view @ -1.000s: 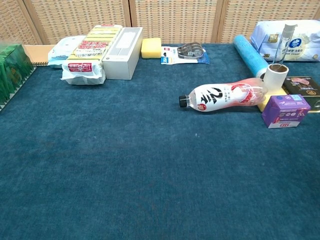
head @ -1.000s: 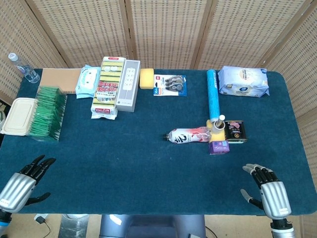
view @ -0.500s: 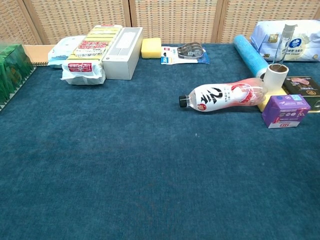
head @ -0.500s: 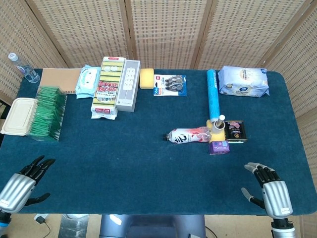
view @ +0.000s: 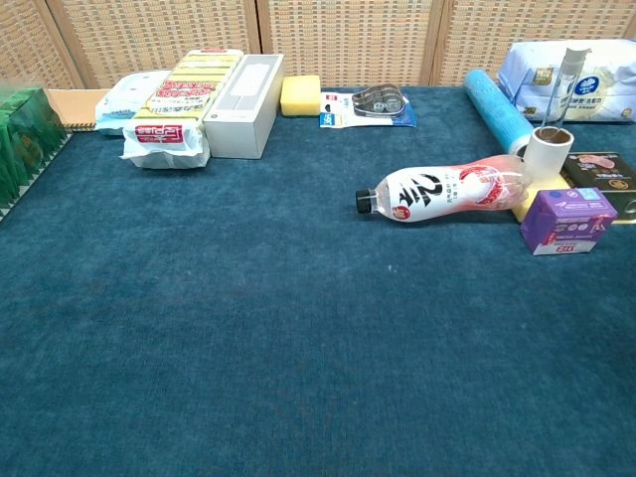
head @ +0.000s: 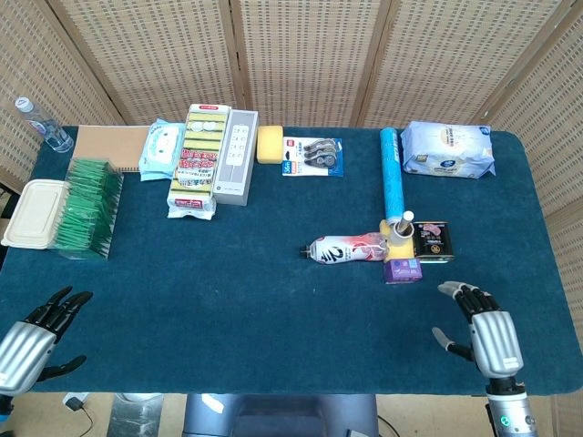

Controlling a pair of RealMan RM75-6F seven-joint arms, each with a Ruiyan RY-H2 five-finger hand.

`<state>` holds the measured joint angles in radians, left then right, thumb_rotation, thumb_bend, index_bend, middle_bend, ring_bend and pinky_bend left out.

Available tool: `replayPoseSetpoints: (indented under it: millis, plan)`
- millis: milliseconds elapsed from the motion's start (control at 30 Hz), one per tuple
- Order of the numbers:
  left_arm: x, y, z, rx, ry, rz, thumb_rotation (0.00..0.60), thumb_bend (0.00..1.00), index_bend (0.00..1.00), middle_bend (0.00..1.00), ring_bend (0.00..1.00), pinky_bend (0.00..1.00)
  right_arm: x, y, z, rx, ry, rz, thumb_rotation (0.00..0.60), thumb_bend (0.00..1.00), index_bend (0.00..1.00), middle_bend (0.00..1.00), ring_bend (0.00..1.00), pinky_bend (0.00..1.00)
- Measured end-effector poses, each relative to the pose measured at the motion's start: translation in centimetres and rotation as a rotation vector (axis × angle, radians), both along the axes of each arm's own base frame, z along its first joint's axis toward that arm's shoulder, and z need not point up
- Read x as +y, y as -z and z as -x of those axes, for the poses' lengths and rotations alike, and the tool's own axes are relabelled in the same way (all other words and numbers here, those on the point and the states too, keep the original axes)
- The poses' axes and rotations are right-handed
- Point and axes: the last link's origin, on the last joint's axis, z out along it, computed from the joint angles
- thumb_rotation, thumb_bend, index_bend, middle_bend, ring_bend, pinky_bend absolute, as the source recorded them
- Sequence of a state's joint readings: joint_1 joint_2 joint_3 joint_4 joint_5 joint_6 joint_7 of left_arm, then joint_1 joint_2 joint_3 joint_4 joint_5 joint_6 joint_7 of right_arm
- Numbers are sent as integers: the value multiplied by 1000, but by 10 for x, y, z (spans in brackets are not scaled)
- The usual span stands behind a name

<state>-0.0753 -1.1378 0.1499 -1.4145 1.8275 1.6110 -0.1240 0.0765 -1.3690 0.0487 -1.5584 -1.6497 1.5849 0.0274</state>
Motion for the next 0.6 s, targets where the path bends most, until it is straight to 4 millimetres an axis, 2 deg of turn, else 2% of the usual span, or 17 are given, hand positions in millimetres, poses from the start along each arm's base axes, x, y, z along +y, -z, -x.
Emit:
replayPoseSetpoints:
  millis: [167, 400, 600]
  plan:
    - [-1, -2, 0, -4, 6, -3, 600, 114, 0, 156, 76, 298, -21, -2, -4, -24, 3, 12, 600, 243, 254, 293, 291, 322]
    - [-2, -3, 0, -7, 11, -5, 600, 113, 0, 156, 76, 297, -36, -5, -12, -14, -3, 12, 600, 244, 253, 293, 292, 322]
    - [-4, -2, -1, -4, 19, -2, 600, 113, 0, 156, 76, 297, -58, -3, -21, -70, 10, -5, 600, 244, 254, 293, 291, 323]
